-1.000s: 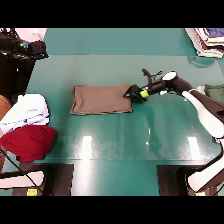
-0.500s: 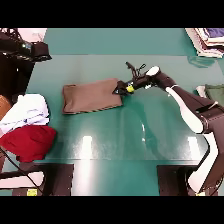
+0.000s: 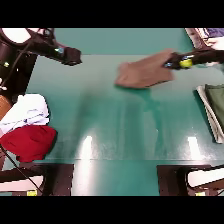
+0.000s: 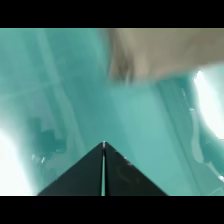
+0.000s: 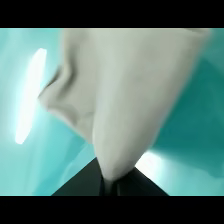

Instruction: Fold the shirts.

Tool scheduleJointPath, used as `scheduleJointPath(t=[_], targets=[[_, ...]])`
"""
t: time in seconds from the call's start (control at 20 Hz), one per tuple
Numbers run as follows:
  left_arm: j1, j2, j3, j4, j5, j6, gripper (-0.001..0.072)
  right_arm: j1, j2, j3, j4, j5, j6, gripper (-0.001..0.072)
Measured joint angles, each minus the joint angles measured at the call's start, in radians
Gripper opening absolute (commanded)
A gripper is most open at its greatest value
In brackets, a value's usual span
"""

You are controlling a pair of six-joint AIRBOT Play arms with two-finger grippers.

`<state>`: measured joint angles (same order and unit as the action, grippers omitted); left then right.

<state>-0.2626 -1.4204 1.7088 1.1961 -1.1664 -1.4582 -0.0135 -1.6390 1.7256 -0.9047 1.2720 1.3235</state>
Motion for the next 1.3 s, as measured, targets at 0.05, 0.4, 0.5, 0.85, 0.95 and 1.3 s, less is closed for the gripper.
scheduleJointPath(t=[0.05, 0.4, 0.5, 0.85, 0.95, 1.3], targets=[[-0.029, 0.0, 0.0, 0.0, 0.021, 0.0, 0.0024, -0.071, 0.027, 0.0, -0.023, 0.011, 0.003, 0.0014], [-0.136, 0.0, 0.0, 0.0, 0.101, 0.0, 0.0024, -0.457, 0.097, 0.001, -0.074, 0.024, 0.014, 0.0014], [-0.143, 0.0, 0.0, 0.001, 0.109, 0.0, 0.0024, -0.523, 0.101, 0.001, -0.062, 0.003, 0.014, 0.0014], [-0.153, 0.0, 0.0, 0.001, 0.11, 0.0, 0.0024, -0.631, 0.105, 0.09, 0.068, -0.045, 0.013, 0.0014], [-0.153, 0.0, 0.0, 0.001, 0.105, 0.0, 0.0024, -0.643, 0.105, 0.158, 0.082, -0.023, 0.012, 0.0014], [-0.153, 0.0, 0.0, 0.001, 0.093, 0.0, 0.0024, -0.713, 0.153, 0.249, 0.055, 0.129, 0.009, 0.0014]])
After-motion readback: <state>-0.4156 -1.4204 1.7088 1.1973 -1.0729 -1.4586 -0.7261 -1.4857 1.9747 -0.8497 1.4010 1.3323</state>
